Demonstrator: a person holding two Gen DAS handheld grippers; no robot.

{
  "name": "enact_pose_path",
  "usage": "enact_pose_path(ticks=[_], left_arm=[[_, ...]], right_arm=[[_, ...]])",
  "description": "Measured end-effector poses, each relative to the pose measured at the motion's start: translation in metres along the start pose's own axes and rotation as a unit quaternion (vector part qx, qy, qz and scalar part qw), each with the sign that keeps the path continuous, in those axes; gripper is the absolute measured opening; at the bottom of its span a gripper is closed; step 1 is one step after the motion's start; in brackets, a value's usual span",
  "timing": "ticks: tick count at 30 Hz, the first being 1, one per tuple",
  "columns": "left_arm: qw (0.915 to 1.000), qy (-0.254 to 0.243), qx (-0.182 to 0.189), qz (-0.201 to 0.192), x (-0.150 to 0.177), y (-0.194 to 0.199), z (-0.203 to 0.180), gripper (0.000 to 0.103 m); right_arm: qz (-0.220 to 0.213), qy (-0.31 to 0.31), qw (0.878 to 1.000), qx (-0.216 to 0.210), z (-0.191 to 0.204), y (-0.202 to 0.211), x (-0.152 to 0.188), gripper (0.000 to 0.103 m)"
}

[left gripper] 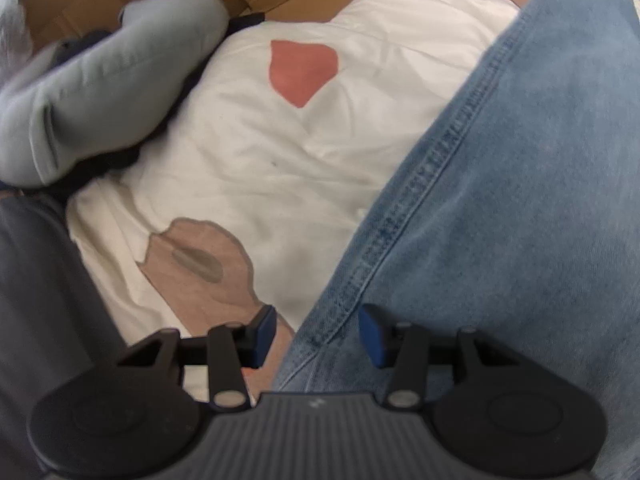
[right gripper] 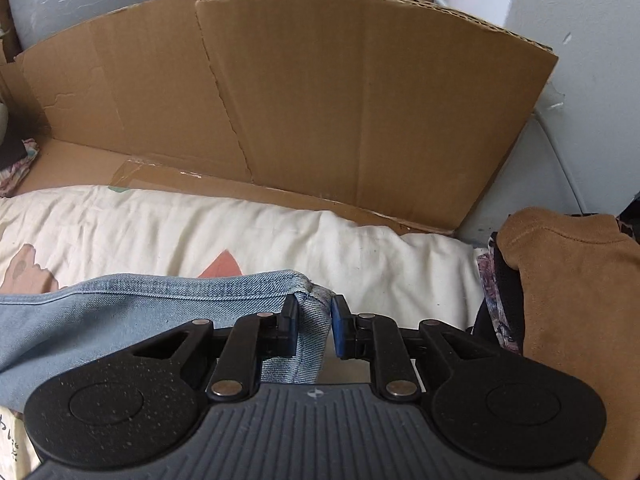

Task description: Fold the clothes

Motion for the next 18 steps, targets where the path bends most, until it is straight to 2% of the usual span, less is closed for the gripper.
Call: enact_pose_path(ticks=[3,6,11,12,13,14,18], left_arm=[[0.9982,0.046,0.039,0.007,0.001,-0.006,0.012,0.049],[0.9956,0.058,0.072,0.014,0.002,-0.01,0.02,0.049],[0.9849,0.114,0.127,0.028,0.006,-0.02,0.035,0.051],[0.9819,0.127,0.138,0.025,0.008,-0.021,0.037,0.05],[0.9786,0.14,0.149,0.021,0.011,-0.021,0.039,0.042],[0.9762,0.151,0.155,0.016,0.013,-0.02,0.039,0.039],[0.9816,0.143,0.126,-0.016,0.02,-0.009,0.028,0.026]], right_arm=[[0.001,0.0,1.0,0.0,0.0,0.001,0.001,0.016],[0.003,0.0,1.0,-0.002,0.0,0.002,0.002,0.016],[0.011,-0.008,1.0,-0.007,0.0,0.001,0.004,0.016],[0.009,-0.007,1.0,-0.007,0.001,0.001,0.003,0.016],[0.007,-0.005,1.0,-0.008,0.001,0.0,0.002,0.016],[0.004,-0.006,1.0,-0.009,0.0,0.001,0.002,0.016],[-0.007,-0.006,1.0,-0.003,0.001,0.001,0.001,0.016]])
Point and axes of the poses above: each gripper's, at about its wrist camera, not at the fingertips, and y roughly against the way its jaws point, z to its left, x to its underside, the point moved 5 cm from there along -y, roughly the way its jaws point, and after that the axes turned 3 degrees about x, right-handed, at the moved point
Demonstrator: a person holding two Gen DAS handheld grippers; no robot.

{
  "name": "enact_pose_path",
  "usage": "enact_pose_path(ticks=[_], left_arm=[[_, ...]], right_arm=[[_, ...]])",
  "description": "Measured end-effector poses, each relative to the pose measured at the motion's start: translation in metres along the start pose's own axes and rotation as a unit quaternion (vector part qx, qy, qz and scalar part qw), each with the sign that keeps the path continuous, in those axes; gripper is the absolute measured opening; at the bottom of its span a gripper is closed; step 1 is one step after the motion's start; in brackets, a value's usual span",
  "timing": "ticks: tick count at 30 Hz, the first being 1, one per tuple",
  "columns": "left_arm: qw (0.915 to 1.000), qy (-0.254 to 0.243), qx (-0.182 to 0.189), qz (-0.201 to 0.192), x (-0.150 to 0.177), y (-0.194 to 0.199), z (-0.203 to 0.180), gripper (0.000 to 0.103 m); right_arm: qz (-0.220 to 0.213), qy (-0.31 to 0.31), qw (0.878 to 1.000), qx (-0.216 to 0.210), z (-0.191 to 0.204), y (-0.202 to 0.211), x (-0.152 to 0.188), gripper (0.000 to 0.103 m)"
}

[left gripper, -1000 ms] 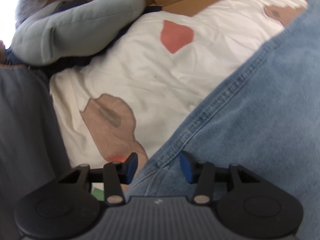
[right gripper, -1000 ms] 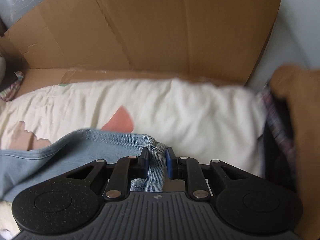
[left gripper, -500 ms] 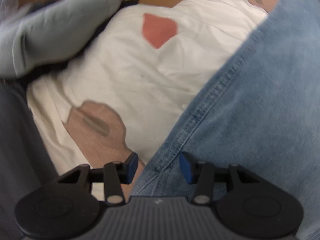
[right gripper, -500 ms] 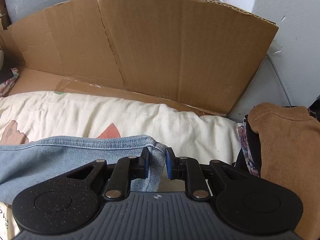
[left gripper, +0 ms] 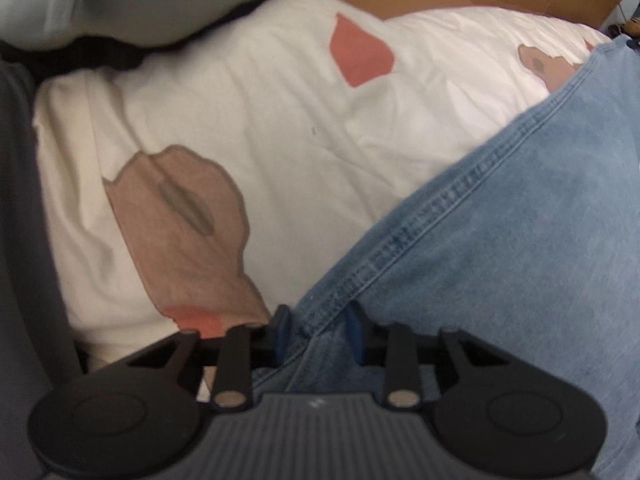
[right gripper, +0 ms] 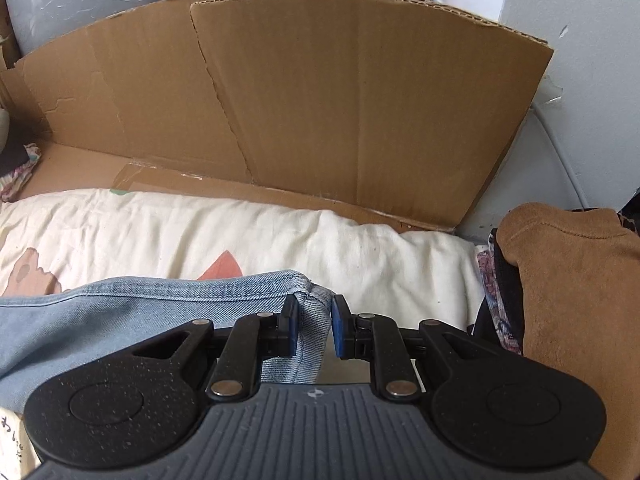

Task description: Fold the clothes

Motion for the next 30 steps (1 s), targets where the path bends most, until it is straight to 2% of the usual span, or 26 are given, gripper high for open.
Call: enact_pose_path(ticks=[2,7,10,12,16,23,26,30], left_arm=[[0.9994,0.0,-0.017,-0.029,0.005,0.01,-0.004,0.019],[0.9931,0.023,-0.048,-0.104,0.024,0.039,-0.011,0.016],[0.9861,0.044,-0.079,-0.139,0.023,0.053,-0.007,0.016],[0.9816,0.059,-0.099,-0.152,0.008,0.055,0.005,0.015],[0.9765,0.072,-0.126,-0.159,0.003,0.055,0.008,0.015],[0.9715,0.089,-0.151,-0.159,0.003,0.049,0.019,0.015],[0.9699,0.088,-0.165,-0.156,0.001,0.045,0.022,0.015],[0.971,0.094,-0.164,-0.146,-0.003,0.037,0.025,0.015]], right_arm=[[-0.005,0.003,1.0,0.003,0.001,0.002,-0.002,0.016],[-0.028,0.01,1.0,0.006,0.004,0.011,-0.014,0.016],[-0.041,0.013,0.999,0.006,0.006,0.017,-0.023,0.016],[-0.05,0.02,0.999,0.006,0.011,0.02,-0.029,0.016],[-0.064,0.03,0.997,0.009,0.021,0.023,-0.047,0.016],[-0.073,0.036,0.997,0.019,0.033,0.013,-0.074,0.015],[-0.068,0.035,0.997,0.022,0.037,0.004,-0.081,0.015],[-0.048,0.032,0.998,0.033,0.042,-0.016,-0.087,0.015]])
Point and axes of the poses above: each gripper's, at about its wrist camera, not at the fingertips, and y roughly against the way its jaws point, z to its left, x to its underside, the point moved 5 cm from there along -y, roughly the way its jaws point, and after that the axes turned 3 degrees about x, right-handed, at the moved point
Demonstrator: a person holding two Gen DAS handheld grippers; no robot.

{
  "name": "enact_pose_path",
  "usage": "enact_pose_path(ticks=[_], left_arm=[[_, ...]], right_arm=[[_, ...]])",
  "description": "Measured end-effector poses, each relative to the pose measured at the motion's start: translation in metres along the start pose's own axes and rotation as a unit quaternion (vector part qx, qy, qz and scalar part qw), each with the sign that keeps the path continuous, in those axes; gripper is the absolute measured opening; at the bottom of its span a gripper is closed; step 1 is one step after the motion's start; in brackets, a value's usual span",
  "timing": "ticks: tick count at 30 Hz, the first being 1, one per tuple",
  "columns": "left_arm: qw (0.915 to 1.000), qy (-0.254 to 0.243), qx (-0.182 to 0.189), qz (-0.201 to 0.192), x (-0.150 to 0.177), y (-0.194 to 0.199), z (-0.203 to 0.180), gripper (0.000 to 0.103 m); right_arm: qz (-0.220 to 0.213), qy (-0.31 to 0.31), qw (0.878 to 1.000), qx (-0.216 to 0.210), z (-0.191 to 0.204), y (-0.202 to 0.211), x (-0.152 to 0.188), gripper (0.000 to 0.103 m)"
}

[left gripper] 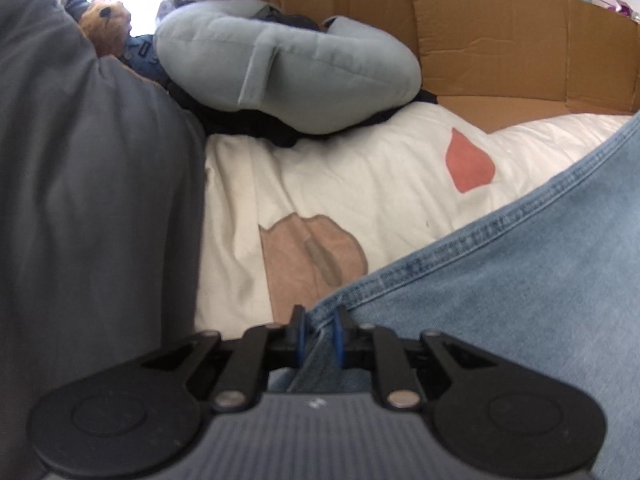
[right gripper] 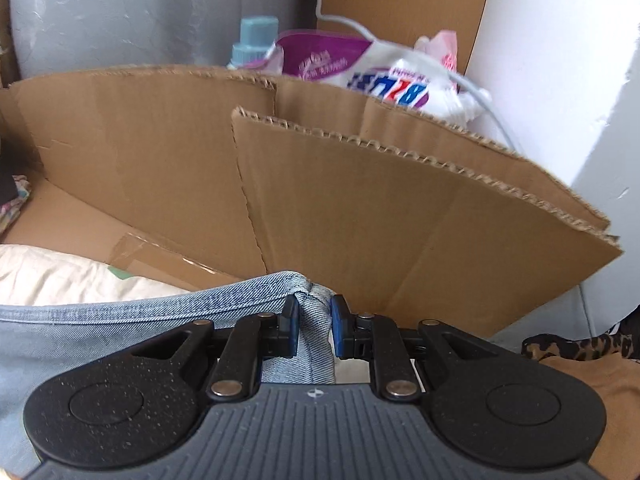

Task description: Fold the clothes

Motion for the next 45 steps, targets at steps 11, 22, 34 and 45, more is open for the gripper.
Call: enact_pose_path(ticks=[11,22,34,45], left_arm=[[0.9988,-0.004,0.008,0.047,0.005,-0.025,-0.003,0.027],[0.9963,-0.021,0.022,0.08,0.015,-0.024,0.018,0.061],[0.9943,0.069,0.055,0.06,-0.004,-0.013,0.051,0.045],[0.9934,0.017,0.06,0.097,0.017,-0.031,0.031,0.038]], right_arm=[[0.064,0.02,0.998,0.016,0.021,-0.077,0.021,0.016],[0.062,0.019,0.998,0.0,0.012,-0.07,0.023,0.016],[0.071,0.022,0.997,-0.002,0.001,-0.07,0.031,0.016],[0.077,0.022,0.997,-0.009,-0.007,-0.065,0.03,0.016]])
Point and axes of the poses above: each gripper's, at about its wrist camera, not at the fingertips, and y roughly against the way its jaws point, z to its left, x to its underside, the point moved 5 cm from there along -y, roughly the way its jaws point, and after that the axes turned 3 degrees about x, right-handed, at the moved point
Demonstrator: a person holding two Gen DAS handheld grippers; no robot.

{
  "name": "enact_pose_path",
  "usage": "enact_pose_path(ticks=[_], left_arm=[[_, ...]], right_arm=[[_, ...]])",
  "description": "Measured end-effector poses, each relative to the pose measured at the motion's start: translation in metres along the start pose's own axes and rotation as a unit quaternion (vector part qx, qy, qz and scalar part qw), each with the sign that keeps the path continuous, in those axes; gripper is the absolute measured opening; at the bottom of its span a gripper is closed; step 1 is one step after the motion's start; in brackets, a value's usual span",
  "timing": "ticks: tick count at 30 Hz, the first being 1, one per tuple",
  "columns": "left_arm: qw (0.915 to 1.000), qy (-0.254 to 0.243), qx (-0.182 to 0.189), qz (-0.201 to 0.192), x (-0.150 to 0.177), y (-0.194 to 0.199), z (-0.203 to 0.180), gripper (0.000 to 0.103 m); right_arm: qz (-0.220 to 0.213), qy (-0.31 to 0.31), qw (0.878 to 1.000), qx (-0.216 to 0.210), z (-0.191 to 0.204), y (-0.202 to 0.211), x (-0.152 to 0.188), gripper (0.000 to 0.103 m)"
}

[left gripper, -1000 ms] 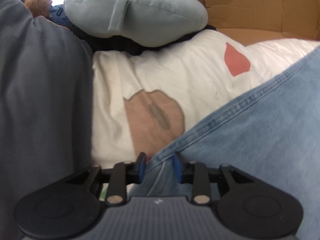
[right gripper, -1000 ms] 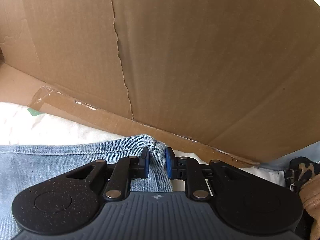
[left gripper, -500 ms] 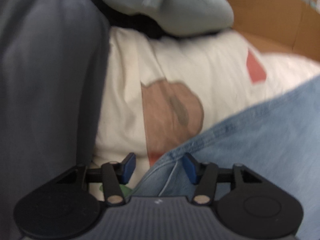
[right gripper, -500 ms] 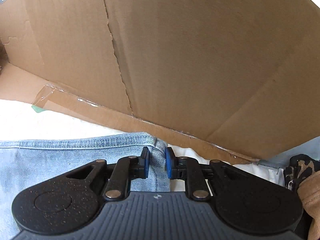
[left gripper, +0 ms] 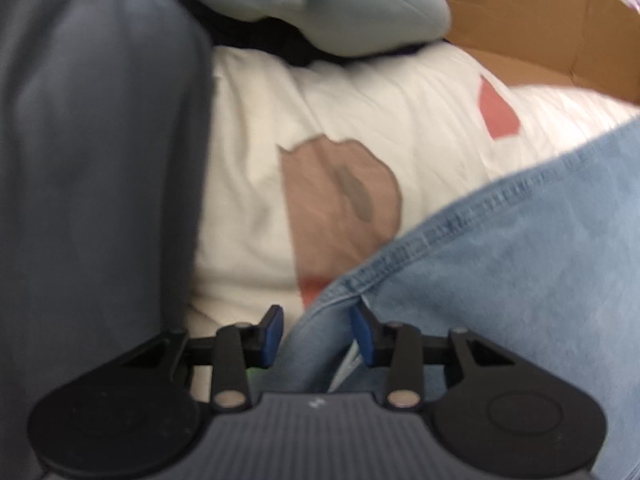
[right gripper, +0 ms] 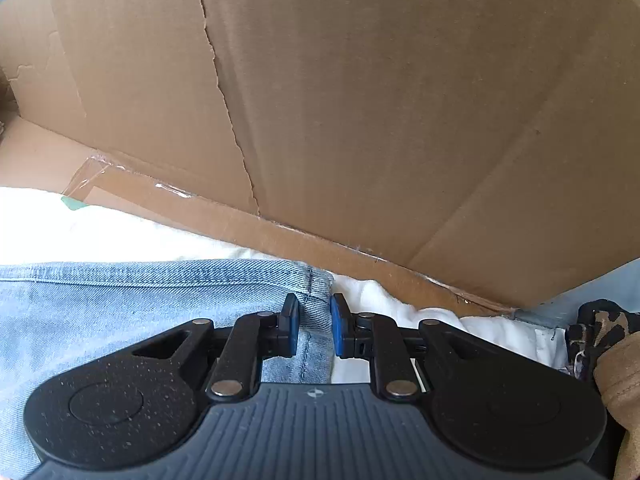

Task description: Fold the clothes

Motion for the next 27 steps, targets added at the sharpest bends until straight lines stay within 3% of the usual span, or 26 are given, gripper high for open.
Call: enact_pose_path(ticks=[8,9,11,14,19,27], left_arm=[[0.9999,-0.002,0.006,0.012,-0.003,-0.019,-0.004,0.036],[0.9999,-0.009,0.001,0.01,-0.002,-0.021,-0.006,0.033],[0.9998,-0.018,-0.002,0.001,-0.002,-0.022,-0.014,0.014],[0.9989,-0.024,-0.034,-0.021,0.002,-0.018,-0.023,0.008],[0.9959,0.005,-0.062,-0.065,0.001,0.0,-0.021,0.007],[0.9899,0.005,-0.092,-0.108,-0.018,0.022,-0.025,0.006]], right_arm=[[-0.006,-0.001,1.0,0.001,-0.004,0.005,0.002,0.015],[-0.009,-0.001,1.0,0.003,-0.003,0.006,0.003,0.015],[-0.015,-0.002,1.0,0.008,-0.003,0.007,0.004,0.015],[-0.022,-0.008,1.0,0.018,-0.004,0.009,0.002,0.014],[-0.043,-0.013,0.998,0.032,-0.005,0.022,-0.006,0.013],[-0.069,-0.026,0.996,0.046,-0.017,0.046,-0.021,0.013]])
Point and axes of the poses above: each gripper's, at about its wrist camera, not at the fingertips, and y roughly against the way its jaws point, z to its left, x to its underside, the point moved 5 cm from there along -y, roughly the way its jaws point, and after that the axes turned 3 degrees about x, right-handed, at the moved point
